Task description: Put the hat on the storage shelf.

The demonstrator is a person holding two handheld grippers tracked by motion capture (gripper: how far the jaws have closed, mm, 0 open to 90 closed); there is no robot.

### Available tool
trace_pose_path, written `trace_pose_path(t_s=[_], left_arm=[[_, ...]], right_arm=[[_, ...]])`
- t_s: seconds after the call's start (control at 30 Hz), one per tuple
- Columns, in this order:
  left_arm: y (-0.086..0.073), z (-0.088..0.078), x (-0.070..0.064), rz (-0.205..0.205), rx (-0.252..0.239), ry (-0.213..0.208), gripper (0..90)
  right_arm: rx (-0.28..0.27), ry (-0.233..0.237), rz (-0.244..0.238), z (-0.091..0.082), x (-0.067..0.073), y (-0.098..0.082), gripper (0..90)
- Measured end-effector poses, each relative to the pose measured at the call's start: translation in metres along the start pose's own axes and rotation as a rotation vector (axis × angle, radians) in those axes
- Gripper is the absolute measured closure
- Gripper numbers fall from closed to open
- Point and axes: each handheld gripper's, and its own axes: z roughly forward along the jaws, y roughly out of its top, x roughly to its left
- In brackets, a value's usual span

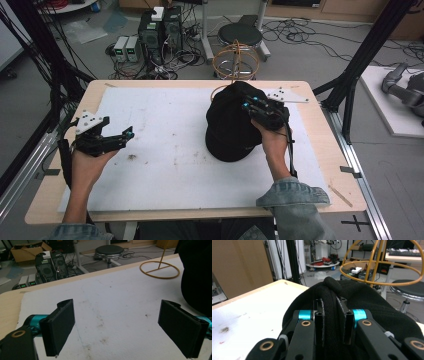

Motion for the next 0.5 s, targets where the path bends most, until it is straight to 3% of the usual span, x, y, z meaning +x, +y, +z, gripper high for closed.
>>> trace_pose_path(t_s=[0.2,0.5], left_arm=[[0.001,-0.001,0.001,-0.004,-0.005,0.002,14.3],[0.000,-0.003,0.003,-0.008,-0.007,0.009,14.4]], right_arm=[[-0.030,0.026,-0.019,-0.012,0.011,0.010,79.7],[-0.084,0.028,-0.061,-0.023,0.024,0.031,79.6]])
